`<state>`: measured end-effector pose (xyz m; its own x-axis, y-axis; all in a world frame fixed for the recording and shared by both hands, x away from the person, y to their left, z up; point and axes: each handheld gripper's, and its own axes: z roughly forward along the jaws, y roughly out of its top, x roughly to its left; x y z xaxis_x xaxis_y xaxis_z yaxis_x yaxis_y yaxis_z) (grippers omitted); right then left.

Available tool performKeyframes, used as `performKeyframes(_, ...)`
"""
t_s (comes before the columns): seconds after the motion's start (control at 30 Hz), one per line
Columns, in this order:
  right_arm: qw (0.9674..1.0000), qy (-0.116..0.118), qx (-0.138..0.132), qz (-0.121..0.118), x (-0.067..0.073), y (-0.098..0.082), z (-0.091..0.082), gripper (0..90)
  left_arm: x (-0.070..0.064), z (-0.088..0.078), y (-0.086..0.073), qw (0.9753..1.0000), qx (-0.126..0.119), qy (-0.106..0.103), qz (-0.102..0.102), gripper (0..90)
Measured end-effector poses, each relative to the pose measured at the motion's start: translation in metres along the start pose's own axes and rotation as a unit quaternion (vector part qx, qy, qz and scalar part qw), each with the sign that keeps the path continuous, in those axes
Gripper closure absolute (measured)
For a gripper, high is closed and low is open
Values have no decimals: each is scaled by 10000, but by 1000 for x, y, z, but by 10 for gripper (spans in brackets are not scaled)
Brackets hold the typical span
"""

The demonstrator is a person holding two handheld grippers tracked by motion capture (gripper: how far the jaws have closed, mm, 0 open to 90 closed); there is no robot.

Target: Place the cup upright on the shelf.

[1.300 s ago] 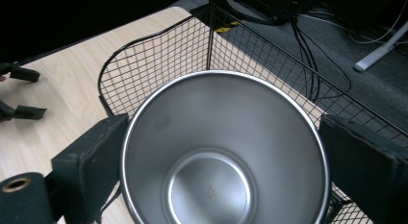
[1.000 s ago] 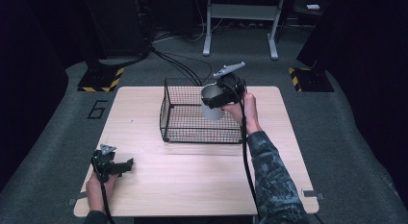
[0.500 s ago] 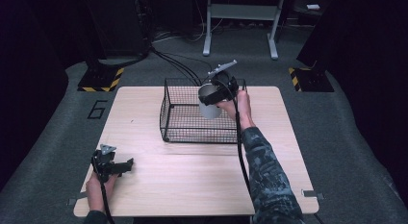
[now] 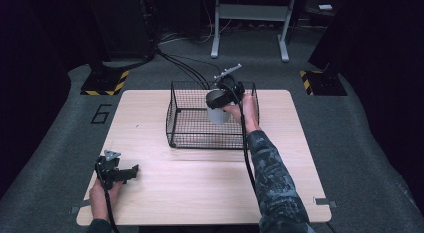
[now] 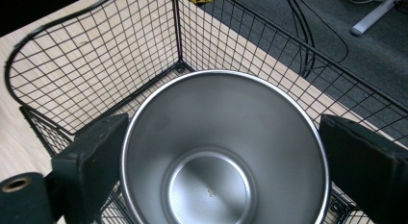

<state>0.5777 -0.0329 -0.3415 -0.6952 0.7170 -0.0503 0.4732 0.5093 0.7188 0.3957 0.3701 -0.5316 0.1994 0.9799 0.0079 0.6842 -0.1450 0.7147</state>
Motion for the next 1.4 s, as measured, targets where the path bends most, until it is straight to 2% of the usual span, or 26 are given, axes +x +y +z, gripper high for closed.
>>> performKeyframes(0.07, 10000, -13, 24, -39, -1, -1, 3, 62, 0, 0, 0, 10000, -1, 0, -2, 3)
performKeyframes(0.63, 9990, 35, 375, 235, -5, -13, 40, 61, 0, 0, 0, 10000, 0, 2, 1, 3)
performKeyframes(0.93, 9977, 55, 604, 305, -6, -21, 54, 61, 0, 0, 0, 10000, 0, 2, -1, 3)
performKeyframes(1.4, 9965, 9, 755, 357, -3, -28, 67, 61, 0, 0, 0, 10000, 0, 2, -2, 3)
